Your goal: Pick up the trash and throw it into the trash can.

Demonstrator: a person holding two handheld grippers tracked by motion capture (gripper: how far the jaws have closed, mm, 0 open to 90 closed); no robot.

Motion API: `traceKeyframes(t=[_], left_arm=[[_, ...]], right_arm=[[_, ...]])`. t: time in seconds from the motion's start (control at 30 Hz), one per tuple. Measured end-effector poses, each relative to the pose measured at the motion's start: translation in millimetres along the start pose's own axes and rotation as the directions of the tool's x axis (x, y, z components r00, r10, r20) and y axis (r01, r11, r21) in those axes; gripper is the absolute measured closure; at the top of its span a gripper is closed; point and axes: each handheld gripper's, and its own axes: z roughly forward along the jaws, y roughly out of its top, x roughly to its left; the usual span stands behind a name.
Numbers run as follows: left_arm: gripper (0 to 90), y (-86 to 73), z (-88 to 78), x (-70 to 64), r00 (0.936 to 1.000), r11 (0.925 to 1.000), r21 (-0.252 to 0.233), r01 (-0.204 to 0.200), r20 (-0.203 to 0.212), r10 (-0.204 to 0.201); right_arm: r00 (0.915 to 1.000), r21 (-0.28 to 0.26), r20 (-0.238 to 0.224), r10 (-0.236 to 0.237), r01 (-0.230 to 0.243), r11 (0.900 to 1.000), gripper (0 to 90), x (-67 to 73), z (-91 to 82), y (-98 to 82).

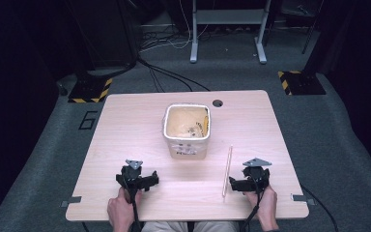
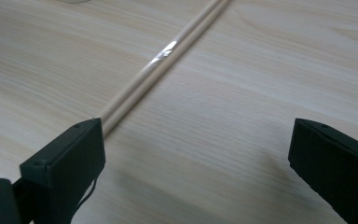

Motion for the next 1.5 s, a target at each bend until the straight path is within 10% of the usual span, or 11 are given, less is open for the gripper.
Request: traceKeyframes(t=[0.7,1.1,1.5], left_arm=[[0.0,0.5,0.4,-0.3,1.0000,1.0000,-0.001,-0.001,-0.001,0.001],[0.0,0.1,0.0,-0.3,1.0000,1.0000,0.000,-0.004,0.002,0.004],[0.0,0.1,0.0,-0.3,1.0000,1.0000,0.001,-0.004,0.001,0.004]], right_arm=[[0.9990,0.072,0.035,-0.028,0.025,0.997,1.8,36.0,27.0,21.2],[0.9998,-0.007,0.007,0.017,-0.017,1.000,70.9,25.3,11.7,13.8],[0.9936,-0.051,-0.112,0.013,-0.019,0.999,85.2,3.7,10.8,6.9]])
